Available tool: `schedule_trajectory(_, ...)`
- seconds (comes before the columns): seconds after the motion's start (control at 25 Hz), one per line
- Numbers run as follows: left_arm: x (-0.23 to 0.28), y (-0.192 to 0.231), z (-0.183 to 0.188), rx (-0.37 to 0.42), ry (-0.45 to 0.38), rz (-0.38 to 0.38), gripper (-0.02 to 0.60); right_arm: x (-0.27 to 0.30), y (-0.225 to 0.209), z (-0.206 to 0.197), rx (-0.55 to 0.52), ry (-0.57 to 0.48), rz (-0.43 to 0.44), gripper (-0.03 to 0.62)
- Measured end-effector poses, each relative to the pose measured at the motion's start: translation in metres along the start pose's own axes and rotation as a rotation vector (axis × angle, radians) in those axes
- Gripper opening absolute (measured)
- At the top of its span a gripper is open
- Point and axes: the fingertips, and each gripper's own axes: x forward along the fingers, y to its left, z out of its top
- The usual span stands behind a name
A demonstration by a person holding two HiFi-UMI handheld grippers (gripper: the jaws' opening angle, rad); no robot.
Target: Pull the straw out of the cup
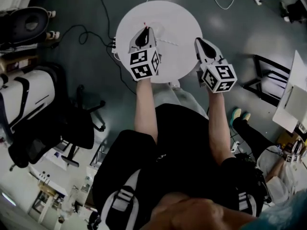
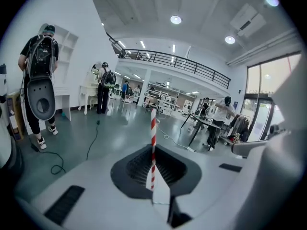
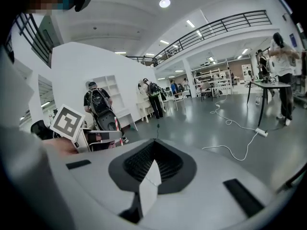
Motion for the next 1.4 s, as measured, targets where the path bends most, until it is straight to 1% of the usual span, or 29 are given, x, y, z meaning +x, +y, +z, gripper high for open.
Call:
schedule_trajectory(0.24, -0.062, -0.032, 0.025, 0.062, -0.093, 0.017, 0.026, -0.030, 0.026, 0.008, -0.028, -0.059, 0.091, 0.015)
schedule_trajectory(0.4, -0.105, -0.051, 0.035, 0.074, -0.145, 0.026, 0.026, -0.050, 0.044, 0.018, -0.049, -0.105, 0.151, 0.015)
schedule_trajectory(0.6, -0.155, -0.067, 0.052, 0.081, -0.235, 0.023, 0.026, -0.073, 0.072, 0.044, -0.106, -0.195, 0.227, 0.015)
schedule_trajectory(0.8, -0.198, -0.089, 0.081, 0.116, -0.330, 0.028, 0.026, -0.097, 0.079, 0.086, -0.114, -0.326, 0.263, 0.015)
schedule_trajectory(0.88, -0.214, -0.096, 0.091, 0.124, -0.361, 0.033, 0.026, -0.108, 0.088, 0.098, -0.134, -0.358, 0.293, 0.015)
schedule_trajectory(1.04, -0.234, -0.099, 0.097, 0.138, -0.392, 0.050, 0.026, -0.117, 0.110, 0.098, -0.180, -0.374, 0.347, 0.015)
schedule_trajectory(1.24, -0.245, -0.100, 0.096, 0.142, -0.408, 0.059, 0.026, -0.118, 0.123, 0.094, -0.232, -0.357, 0.361, 0.015)
schedule_trajectory(1.4, -0.247, -0.099, 0.097, 0.131, -0.410, 0.060, 0.026, -0.117, 0.127, 0.089, -0.244, -0.349, 0.374, 0.015)
